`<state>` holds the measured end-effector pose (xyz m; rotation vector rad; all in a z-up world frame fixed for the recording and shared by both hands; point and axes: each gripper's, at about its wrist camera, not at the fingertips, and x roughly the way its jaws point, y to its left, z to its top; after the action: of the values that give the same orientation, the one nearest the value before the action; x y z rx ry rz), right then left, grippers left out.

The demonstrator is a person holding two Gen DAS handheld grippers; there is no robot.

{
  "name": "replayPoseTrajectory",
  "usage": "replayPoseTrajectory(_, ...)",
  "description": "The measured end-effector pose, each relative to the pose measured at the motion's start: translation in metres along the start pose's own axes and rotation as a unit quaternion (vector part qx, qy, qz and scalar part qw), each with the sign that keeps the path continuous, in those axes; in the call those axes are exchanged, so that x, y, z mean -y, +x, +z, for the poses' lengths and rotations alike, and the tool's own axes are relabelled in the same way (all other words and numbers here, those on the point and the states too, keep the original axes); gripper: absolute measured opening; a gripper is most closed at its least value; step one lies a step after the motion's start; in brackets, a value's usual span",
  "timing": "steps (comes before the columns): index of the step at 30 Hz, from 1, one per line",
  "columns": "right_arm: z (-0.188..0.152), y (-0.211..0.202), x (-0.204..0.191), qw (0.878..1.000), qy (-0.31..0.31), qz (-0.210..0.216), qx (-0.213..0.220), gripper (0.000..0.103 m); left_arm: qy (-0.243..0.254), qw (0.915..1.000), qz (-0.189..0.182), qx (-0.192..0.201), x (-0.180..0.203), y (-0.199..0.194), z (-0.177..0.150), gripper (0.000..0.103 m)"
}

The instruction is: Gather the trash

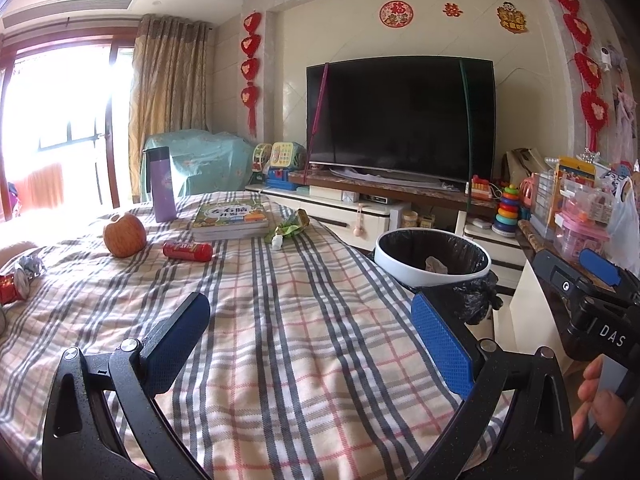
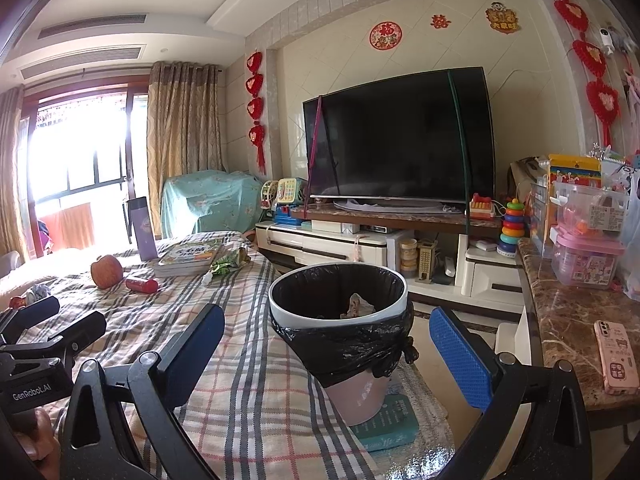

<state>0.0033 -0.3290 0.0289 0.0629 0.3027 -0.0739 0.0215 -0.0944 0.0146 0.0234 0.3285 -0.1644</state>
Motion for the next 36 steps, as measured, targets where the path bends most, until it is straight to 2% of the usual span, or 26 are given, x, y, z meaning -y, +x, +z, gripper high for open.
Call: replayPoseTrajectory(36,0.001,0.0,-0.0016,1.0,0.013,0.01,-0.005,0.103,0.002,0.9999,-0.006,-0.009,0.0005,0.0042,-0.0048,0.103)
